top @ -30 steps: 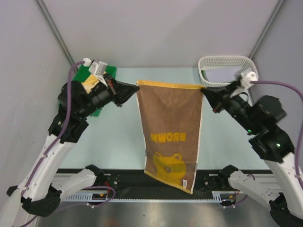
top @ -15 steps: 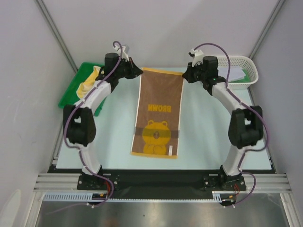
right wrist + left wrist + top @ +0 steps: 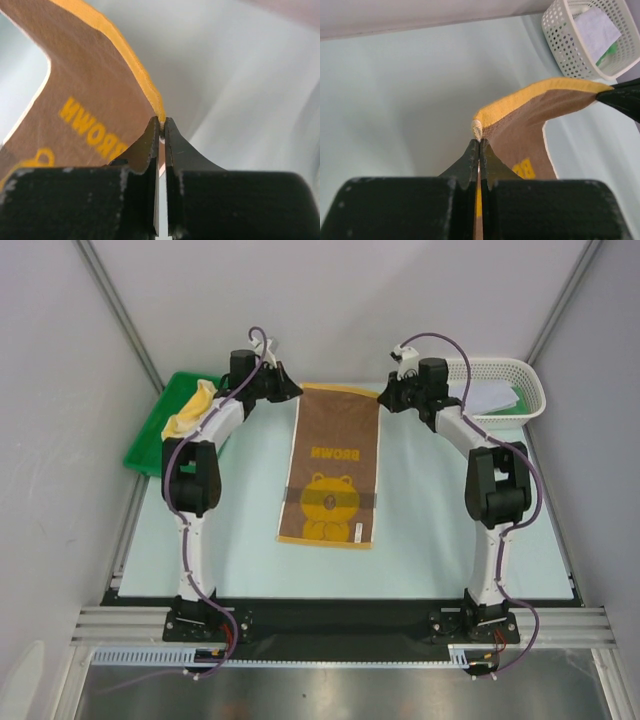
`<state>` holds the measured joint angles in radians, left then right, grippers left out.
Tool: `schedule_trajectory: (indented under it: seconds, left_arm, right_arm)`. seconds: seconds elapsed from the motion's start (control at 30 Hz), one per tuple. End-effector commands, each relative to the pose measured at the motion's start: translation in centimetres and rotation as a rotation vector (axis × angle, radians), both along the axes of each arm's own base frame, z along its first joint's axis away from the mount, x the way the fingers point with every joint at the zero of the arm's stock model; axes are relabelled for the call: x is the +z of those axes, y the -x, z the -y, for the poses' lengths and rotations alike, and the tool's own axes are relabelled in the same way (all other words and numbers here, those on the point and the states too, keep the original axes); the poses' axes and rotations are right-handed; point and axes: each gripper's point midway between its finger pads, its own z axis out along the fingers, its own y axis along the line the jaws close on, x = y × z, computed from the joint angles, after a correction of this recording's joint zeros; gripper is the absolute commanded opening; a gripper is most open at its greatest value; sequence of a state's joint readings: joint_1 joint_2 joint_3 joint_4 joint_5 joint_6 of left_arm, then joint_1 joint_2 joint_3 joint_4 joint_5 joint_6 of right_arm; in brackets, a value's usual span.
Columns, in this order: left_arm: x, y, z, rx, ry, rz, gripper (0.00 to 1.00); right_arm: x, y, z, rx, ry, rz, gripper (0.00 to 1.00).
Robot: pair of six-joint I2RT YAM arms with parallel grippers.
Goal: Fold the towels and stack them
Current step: Fold the towel
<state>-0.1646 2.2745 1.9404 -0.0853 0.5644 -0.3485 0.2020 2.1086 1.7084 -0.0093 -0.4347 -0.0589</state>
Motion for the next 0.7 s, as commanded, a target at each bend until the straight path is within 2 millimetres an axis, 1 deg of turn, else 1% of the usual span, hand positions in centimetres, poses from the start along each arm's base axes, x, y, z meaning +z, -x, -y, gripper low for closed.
schedule_trajectory:
  seconds: [0.0,0.03,0.07,0.1,0.17,0.2,0.27,0.3,0.33,0.37,0.4,0.43,0.47,0.5,0.53,0.57,0.6,0.63,0.67]
  left_arm:
    - [4.3,2.6,-0.6,-0.046,-0.028,0.102,0.0]
    - [4.0,3.3,-0.7,-0.054,-0.031,0.093,0.0]
    - [3.9,3.9,-0.8,-0.057,-0.033,0.089,0.0]
    - [3.2,5.3,-1.0,-0.057,-0.037,0.059,0.0]
    - [2.6,6.7,-1.4,-0.041,-0.04,0.04,0.0]
    - [2.2,8.2,-1.7,-0.029,-0.037,0.024,0.0]
    - [1.1,9.6,-2.2,-0.012,-0.048,0.001,0.0]
    - [-0.4,10.8,-2.4,-0.008,-0.051,-0.044,0.0]
    - [-0.2,11.5,-2.4,-0.012,-0.048,-0.045,0.0]
    - [-0.5,12.3,-2.4,-0.023,-0.045,-0.063,0.0]
    - [-1.8,13.4,-2.5,-0.025,-0.043,-0.104,0.0]
    - [-1.3,14.0,-2.4,-0.026,-0.037,-0.1,0.0]
    - [-1.5,14.7,-2.5,-0.018,-0.03,-0.116,0.0]
    - [-2.8,15.8,-2.7,-0.018,-0.034,-0.151,0.0]
    - [-2.3,16.4,-2.7,-0.017,-0.032,-0.142,0.0]
    - [-3.5,17.5,-2.7,-0.016,-0.037,-0.174,0.0]
    - [-3.6,18.1,-2.8,-0.015,-0.041,-0.181,0.0]
    - [-4.0,18.6,-2.9,-0.015,-0.046,-0.193,0.0]
    - [-3.7,19.2,-2.9,-0.016,-0.052,-0.187,0.0]
  right_arm:
    - [2.1,3.5,-0.8,0.004,0.0,-0.011,0.0]
    - [2.1,4.5,-1.2,0.009,0.008,-0.018,0.0]
    - [0.0,5.9,-1.1,-0.001,0.035,-0.069,0.0]
    - [0.7,6.9,-1.2,0.002,0.041,-0.059,0.0]
    - [-0.3,8.6,-1.4,0.001,0.052,-0.098,0.0]
    - [-0.5,9.9,-1.3,0.003,0.048,-0.119,0.0]
    - [-1.0,11.6,-1.5,0.003,0.06,-0.142,0.0]
    - [-2.2,12.9,-1.4,0.004,0.073,-0.173,0.0]
    - [-1.4,13.7,-1.3,0.0,0.07,-0.16,0.0]
    - [-1.5,14.5,-1.5,-0.004,0.078,-0.165,0.0]
    - [-3.0,15.7,-1.2,-0.008,0.085,-0.203,0.0]
    - [-2.3,16.4,-1.2,-0.017,0.062,-0.206,0.0]
    - [-2.7,17.1,-1.3,-0.019,0.05,-0.226,0.0]
    - [-2.9,17.9,-1.5,-0.015,0.041,-0.241,0.0]
    - [-3.6,19.1,-1.7,-0.004,0.03,-0.272,0.0]
    - [-3.9,19.6,-1.7,-0.005,0.034,-0.286,0.0]
    - [-4.3,20.5,-2.4,0.011,0.043,-0.297,0.0]
    - [-5.1,21.2,-2.3,0.011,0.055,-0.321,0.0]
    - [-5.2,21.8,-2.5,0.015,0.057,-0.332,0.0]
